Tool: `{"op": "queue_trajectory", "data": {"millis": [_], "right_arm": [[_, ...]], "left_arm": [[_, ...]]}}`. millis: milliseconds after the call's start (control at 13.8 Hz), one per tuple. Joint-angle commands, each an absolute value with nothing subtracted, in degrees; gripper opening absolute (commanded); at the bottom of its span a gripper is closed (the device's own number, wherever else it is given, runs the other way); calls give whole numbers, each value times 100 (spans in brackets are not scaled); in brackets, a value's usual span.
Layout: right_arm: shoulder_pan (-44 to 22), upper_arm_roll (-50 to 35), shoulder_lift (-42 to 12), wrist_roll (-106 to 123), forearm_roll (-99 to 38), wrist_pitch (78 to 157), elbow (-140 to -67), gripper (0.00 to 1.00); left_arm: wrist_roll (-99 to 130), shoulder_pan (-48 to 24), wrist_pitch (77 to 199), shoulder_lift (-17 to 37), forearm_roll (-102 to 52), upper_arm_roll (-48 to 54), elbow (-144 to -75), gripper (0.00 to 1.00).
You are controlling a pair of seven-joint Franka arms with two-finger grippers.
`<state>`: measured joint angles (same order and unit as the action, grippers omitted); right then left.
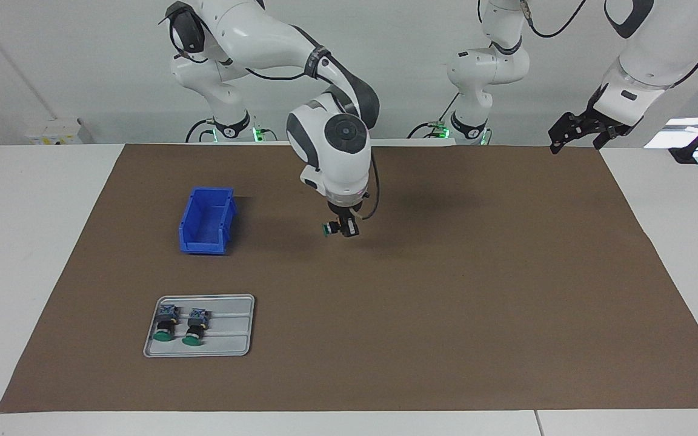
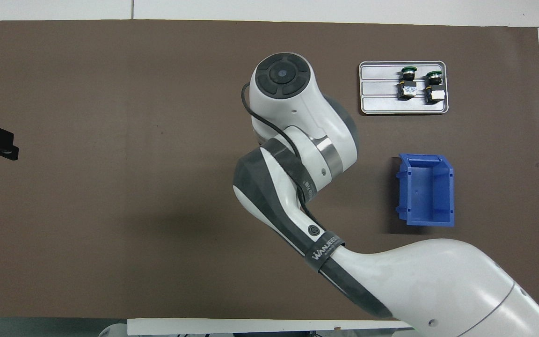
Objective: Place and press button with both arms
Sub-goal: 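Carry the button with the right gripper to the table center and release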
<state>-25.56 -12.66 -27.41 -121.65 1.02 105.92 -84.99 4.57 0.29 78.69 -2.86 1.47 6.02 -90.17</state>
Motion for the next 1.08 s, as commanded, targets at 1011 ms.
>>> {"op": "queue_trajectory", "data": {"millis": [1011], "right_arm": [[-2936, -1283, -2830, -13148, 70, 13077, -10150, 10]], "left_arm": [[483, 44, 7822, -457, 123, 563, -9185, 100]]}}
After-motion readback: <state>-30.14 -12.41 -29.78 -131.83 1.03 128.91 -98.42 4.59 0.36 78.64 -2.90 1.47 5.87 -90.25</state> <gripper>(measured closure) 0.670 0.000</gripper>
